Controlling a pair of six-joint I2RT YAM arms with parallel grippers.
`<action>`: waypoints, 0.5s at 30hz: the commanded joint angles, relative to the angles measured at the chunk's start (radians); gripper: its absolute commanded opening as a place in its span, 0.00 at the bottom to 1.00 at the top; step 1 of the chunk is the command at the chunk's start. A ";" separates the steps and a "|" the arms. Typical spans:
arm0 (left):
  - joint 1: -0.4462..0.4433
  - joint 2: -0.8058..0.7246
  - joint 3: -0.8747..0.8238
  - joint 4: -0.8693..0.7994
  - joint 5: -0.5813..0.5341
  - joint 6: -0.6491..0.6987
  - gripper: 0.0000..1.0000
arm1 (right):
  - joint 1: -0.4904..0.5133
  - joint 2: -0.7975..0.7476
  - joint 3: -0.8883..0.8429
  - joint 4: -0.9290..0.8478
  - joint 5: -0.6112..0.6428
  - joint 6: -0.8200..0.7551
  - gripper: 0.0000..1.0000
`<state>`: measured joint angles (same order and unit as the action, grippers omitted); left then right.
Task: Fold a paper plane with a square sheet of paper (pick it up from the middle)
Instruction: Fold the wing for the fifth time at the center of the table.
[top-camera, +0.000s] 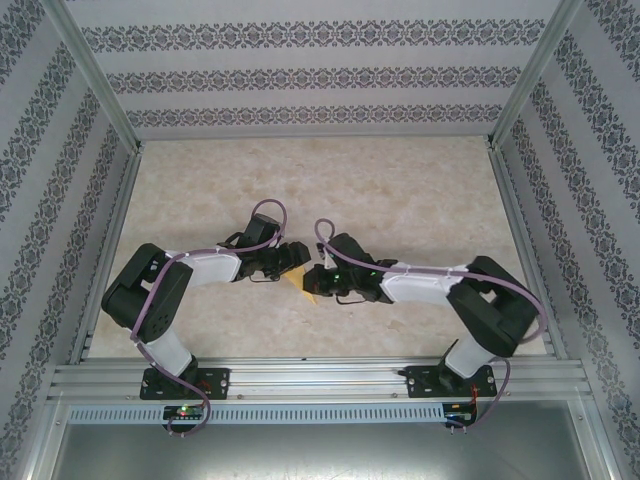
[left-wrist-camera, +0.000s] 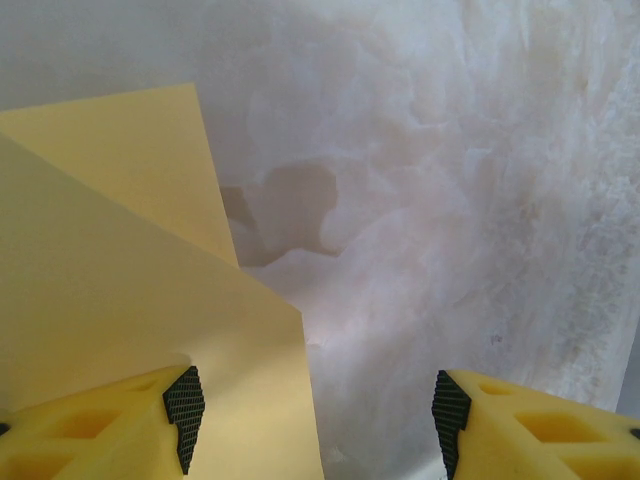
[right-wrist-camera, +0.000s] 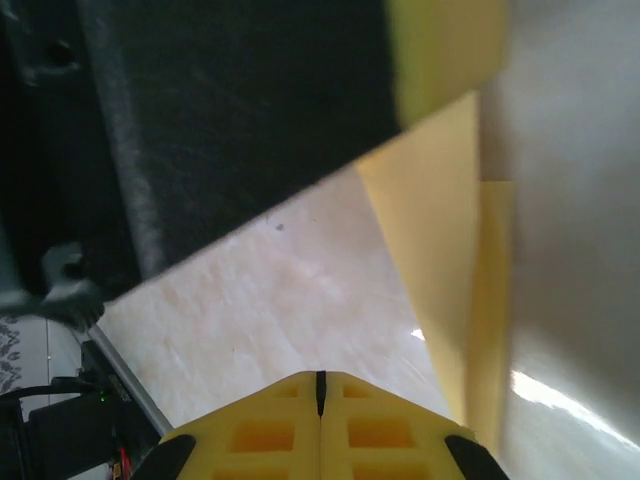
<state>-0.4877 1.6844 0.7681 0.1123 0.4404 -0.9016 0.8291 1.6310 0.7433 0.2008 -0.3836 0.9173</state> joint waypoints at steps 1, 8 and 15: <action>0.021 0.031 -0.033 -0.101 -0.043 -0.005 0.66 | 0.009 0.071 0.019 0.082 -0.013 0.032 0.06; 0.020 0.032 -0.028 -0.111 -0.042 0.000 0.66 | -0.022 0.132 -0.055 0.061 0.028 0.061 0.04; 0.023 0.042 -0.024 -0.112 -0.047 -0.002 0.66 | -0.041 0.187 -0.184 0.251 -0.100 0.183 0.05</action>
<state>-0.4831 1.6852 0.7681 0.1120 0.4438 -0.9016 0.7933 1.7649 0.6243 0.4595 -0.4408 1.0321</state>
